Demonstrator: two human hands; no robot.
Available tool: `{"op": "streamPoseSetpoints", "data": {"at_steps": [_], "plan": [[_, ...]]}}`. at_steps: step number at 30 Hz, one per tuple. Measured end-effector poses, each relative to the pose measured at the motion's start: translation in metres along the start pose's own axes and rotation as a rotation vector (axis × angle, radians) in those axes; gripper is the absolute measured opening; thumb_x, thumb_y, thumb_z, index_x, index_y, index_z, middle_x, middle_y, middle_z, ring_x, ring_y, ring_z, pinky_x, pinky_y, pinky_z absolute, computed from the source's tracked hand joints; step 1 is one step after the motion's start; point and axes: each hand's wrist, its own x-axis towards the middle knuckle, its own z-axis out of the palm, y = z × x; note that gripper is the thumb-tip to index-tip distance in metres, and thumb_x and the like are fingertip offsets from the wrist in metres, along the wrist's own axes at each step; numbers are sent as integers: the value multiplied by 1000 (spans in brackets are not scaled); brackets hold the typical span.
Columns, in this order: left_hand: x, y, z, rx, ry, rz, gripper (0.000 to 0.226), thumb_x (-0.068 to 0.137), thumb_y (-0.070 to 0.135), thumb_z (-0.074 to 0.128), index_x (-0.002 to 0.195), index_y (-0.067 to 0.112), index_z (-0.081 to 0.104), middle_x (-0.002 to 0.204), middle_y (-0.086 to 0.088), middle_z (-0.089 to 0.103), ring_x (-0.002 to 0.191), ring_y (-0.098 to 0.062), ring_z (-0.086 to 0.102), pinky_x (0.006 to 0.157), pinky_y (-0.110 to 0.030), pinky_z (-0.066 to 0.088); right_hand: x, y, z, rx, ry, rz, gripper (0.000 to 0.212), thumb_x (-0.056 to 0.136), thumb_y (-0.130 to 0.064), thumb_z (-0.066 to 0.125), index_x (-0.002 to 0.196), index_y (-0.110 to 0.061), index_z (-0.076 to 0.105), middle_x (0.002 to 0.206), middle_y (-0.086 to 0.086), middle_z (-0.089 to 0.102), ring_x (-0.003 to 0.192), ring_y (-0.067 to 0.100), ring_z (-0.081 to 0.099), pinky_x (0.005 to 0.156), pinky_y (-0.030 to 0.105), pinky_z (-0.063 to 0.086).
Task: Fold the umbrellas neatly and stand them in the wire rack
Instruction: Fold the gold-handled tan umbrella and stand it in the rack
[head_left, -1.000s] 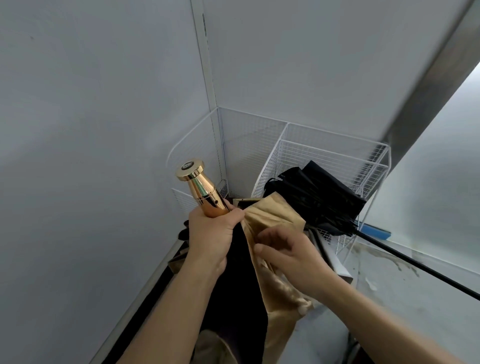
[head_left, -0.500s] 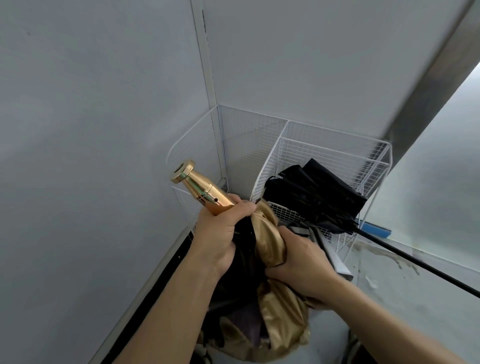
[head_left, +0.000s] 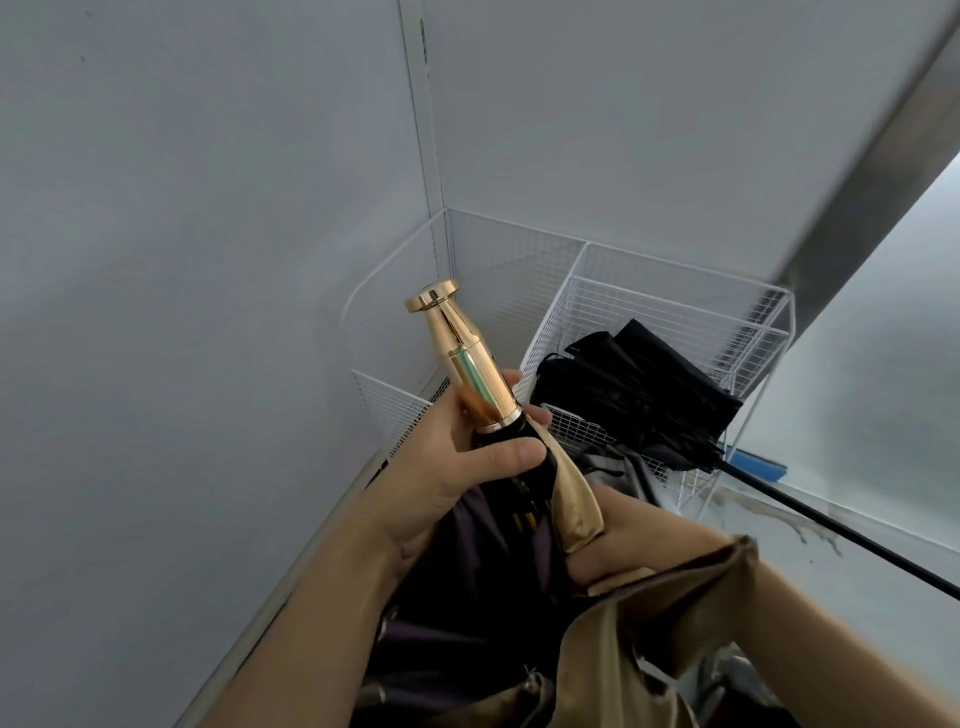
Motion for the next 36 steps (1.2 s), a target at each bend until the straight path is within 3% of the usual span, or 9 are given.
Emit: {"op": "streamPoseSetpoints", "data": {"at_steps": [4,9,11,14,17,20,25,30,36], "plan": [[5,-10,13,259,309,95,51,69,26,83,113,18,59,97,-4,75,94,-18,72,84,-34,57,8,6,0,-56,-10,59,22,64,-26,70,85,-29,70,86,-1,72,87,19,69,87,48,56],[9,-14,20,7,352,39,23,67,19,89,73,20,67,89,-27,71,91,-40,71,87,-52,57,-4,-9,3,34,-82,25,19,65,-12,65,82,-22,68,79,5,65,76,18,61,73,38,51],[10,-15,23,13,362,66,20,68,15,86,67,24,68,83,-27,71,85,-42,71,85,-56,57,-8,-14,3,95,-15,5,33,68,-13,72,100,-8,66,89,10,70,82,20,66,80,42,54],[12,-20,23,186,479,138,17,75,8,83,72,14,67,81,-23,70,78,-40,69,79,-55,58,-8,-14,1,227,113,-8,81,64,-26,87,136,-25,51,118,0,71,109,16,67,95,35,53],[18,-22,15,303,644,145,15,77,4,80,80,-1,66,74,-16,68,72,-32,69,73,-52,59,-7,-9,8,-314,174,109,120,56,-48,88,153,-41,18,140,-13,54,127,11,53,109,36,42],[21,-18,4,391,714,175,20,77,5,79,81,-7,63,74,-20,65,70,-35,66,67,-44,57,-3,1,7,-661,349,220,88,75,-30,73,151,-37,28,137,-4,58,121,22,56,99,36,48],[18,-13,-13,456,723,189,30,79,14,79,86,-11,63,80,-25,65,75,-36,65,68,-37,57,-13,7,-30,12,867,202,26,85,-15,72,109,-23,69,75,-2,75,71,20,72,78,49,59],[17,-12,-22,306,791,156,38,77,14,81,91,-14,60,88,-32,64,80,-42,67,75,-51,60,-24,-12,-30,406,930,124,46,73,-51,79,100,-16,65,79,6,70,69,20,66,64,47,57],[19,-9,-21,144,878,121,33,76,10,82,88,-12,61,86,-26,67,78,-32,70,76,-43,61,-27,-25,-27,787,937,188,35,96,-45,58,79,-15,53,64,4,50,44,14,50,43,26,42]]}}
